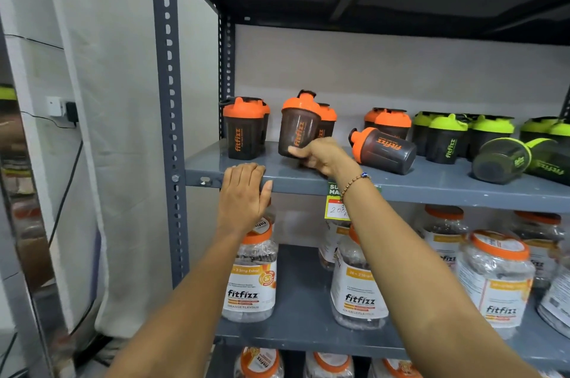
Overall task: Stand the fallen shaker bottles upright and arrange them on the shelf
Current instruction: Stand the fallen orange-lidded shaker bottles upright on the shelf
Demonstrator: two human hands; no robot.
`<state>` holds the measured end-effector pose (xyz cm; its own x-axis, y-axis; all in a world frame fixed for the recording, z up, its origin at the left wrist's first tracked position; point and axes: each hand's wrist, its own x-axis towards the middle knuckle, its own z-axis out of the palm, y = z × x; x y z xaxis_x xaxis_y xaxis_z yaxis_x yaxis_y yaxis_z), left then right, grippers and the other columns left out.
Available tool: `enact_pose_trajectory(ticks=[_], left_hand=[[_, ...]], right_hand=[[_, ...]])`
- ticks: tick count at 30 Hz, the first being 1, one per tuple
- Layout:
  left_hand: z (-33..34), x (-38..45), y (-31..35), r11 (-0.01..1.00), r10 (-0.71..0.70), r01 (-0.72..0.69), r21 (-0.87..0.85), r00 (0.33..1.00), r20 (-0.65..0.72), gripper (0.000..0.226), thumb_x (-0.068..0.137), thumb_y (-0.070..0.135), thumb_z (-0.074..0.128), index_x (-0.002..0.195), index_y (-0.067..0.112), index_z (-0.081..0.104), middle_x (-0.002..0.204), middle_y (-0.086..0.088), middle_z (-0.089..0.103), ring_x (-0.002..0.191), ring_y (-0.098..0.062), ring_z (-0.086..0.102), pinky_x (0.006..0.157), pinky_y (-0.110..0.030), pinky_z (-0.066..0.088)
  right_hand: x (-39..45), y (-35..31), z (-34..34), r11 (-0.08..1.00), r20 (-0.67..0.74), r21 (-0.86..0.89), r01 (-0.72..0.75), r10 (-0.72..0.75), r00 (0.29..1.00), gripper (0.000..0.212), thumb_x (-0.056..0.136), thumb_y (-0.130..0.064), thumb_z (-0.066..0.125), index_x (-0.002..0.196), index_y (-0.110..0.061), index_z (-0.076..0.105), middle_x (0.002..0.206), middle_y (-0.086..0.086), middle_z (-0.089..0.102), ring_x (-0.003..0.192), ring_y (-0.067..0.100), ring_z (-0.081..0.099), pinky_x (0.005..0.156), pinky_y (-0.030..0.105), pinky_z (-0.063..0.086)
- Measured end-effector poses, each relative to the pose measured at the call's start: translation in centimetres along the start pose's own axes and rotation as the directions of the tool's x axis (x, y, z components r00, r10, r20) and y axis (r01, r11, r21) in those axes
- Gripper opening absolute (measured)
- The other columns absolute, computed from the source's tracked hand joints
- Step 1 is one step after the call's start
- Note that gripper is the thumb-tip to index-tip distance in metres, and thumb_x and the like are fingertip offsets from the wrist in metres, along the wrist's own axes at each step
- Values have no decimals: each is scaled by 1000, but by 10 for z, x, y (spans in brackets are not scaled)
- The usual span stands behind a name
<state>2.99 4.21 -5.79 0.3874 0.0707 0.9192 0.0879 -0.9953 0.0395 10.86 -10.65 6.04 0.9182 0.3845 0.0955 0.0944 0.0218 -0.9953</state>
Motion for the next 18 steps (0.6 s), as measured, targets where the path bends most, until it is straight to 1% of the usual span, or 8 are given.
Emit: enact_pose_trajectory(ticks=[1,3,5,9,12,14,16,18], left_hand=[[1,0,0,1000,4,-4,1,1000,-2,41,94,38,39,111,9,62,108,-9,64,101,-25,58,96,-34,32],[3,0,-1,1000,6,-6,7,1000,-1,41,94,37,39,111,8,62,109,-9,64,102,-25,58,96,-35,33],[4,0,-2,1000,6,-6,18,1000,-10,41,94,37,39,111,8,62,108,-9,64,102,-25,59,96,-35,33],[5,0,-2,999,21,-20,29,999,-32,42,93,37,39,111,8,63,108,-10,65,101,-26,60,96,-35,33],[6,-1,-1,999,10,-9,33,999,-39,40,93,37,41,110,8,63,107,-9,65,100,-26,60,97,-35,32],[5,-1,-1,999,6,-5,32,999,-37,40,93,37,41,110,9,63,107,-9,65,100,-26,60,97,-34,31],[5,-1,0,1000,1,0,24,1000,-29,40,93,37,41,110,9,63,107,-9,64,101,-25,59,98,-35,31],[2,0,5,999,-43,43,-10,999,-22,39,92,37,40,109,10,63,106,-8,64,100,-25,59,100,-37,35]], right_hand=[[7,3,2,994,-43,-101,29,-33,999,44,64,5,81,103,-2,64,112,20,70,114,38,63,97,47,52],[21,8,5,951,-110,-302,61,-99,989,47,58,-3,84,102,-4,65,109,17,71,106,34,66,96,44,53],[31,10,6,912,-140,-406,63,-130,982,52,54,-9,85,102,-6,66,105,13,71,101,29,66,91,41,56],[33,9,5,878,-159,-476,49,-141,977,55,53,-11,85,104,-5,65,105,11,70,100,28,66,89,39,57],[30,12,1,874,-179,-485,28,-130,975,52,62,-10,83,109,-3,62,108,12,67,101,27,63,90,33,54],[30,13,-1,866,-178,-500,20,-126,976,55,62,-11,84,111,-3,60,111,13,67,103,29,63,93,36,54],[28,10,-2,855,-157,-518,24,-123,980,57,63,-11,84,114,-3,60,113,14,67,105,29,62,95,37,52],[22,7,-1,860,-104,-509,30,-96,990,54,68,-9,82,117,-2,59,117,15,65,104,28,60,93,34,49]])
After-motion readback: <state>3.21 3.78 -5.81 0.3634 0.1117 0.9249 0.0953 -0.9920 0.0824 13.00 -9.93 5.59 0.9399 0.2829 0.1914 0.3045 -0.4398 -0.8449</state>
